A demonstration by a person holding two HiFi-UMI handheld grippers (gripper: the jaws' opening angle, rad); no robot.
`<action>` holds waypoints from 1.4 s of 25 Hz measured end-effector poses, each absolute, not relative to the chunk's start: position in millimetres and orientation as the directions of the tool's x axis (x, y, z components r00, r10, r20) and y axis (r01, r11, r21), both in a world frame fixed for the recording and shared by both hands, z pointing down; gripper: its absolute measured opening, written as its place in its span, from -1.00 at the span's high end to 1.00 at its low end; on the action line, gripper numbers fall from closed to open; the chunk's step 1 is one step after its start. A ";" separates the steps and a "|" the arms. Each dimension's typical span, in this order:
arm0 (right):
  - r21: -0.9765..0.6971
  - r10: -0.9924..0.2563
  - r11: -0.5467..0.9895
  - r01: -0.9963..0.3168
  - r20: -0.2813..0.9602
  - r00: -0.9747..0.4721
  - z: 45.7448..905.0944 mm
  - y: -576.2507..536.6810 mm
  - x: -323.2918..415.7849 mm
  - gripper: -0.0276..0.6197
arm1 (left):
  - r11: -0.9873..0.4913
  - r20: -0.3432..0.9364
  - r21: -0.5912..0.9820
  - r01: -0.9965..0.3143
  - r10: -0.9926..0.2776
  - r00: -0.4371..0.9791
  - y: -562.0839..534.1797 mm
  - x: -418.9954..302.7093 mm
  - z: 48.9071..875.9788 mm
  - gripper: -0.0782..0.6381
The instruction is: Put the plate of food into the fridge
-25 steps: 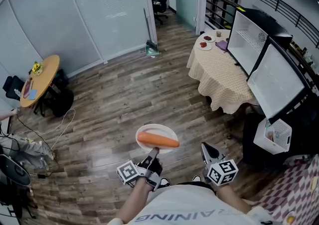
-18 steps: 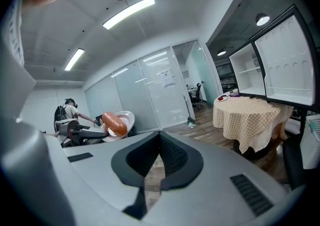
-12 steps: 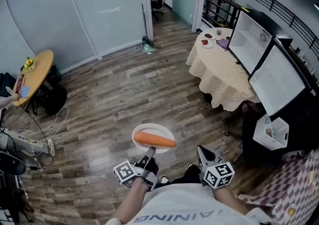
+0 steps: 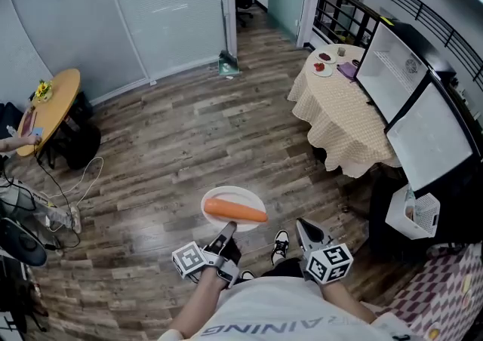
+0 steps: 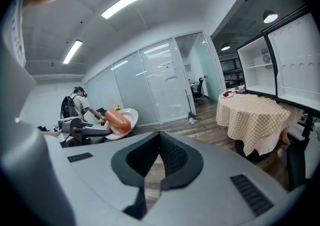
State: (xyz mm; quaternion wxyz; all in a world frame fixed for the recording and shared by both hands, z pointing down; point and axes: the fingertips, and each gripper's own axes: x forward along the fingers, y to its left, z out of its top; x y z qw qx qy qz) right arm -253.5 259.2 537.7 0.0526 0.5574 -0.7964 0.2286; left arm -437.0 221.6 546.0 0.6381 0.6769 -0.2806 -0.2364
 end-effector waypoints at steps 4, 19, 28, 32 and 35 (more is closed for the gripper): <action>-0.307 -0.865 0.287 -0.907 0.323 -0.383 531.2 225.9 -240.3 0.85 | -0.030 0.039 0.996 -0.084 -0.698 0.715 190.9 -430.6 537.8 0.70; -0.337 -0.869 0.286 -0.897 0.304 -0.391 529.9 112.2 -126.7 0.85 | -0.038 0.046 0.994 -0.101 -0.700 0.713 75.2 -319.7 528.4 0.70; -0.337 -0.897 0.215 -0.916 0.304 -0.323 537.4 69.2 -39.4 0.85 | -0.043 0.044 0.994 -0.100 -0.680 0.732 18.8 -249.5 523.4 0.70; -0.368 -0.902 0.173 -0.914 0.312 -0.297 548.9 59.7 -21.5 0.85 | -0.027 0.064 0.994 -0.108 -0.659 0.750 5.1 -231.7 528.4 0.70; -0.376 -0.906 0.161 -0.913 0.311 -0.288 555.7 46.4 -15.9 0.85 | -0.009 0.076 0.994 -0.106 -0.641 0.764 -10.4 -221.1 535.7 0.70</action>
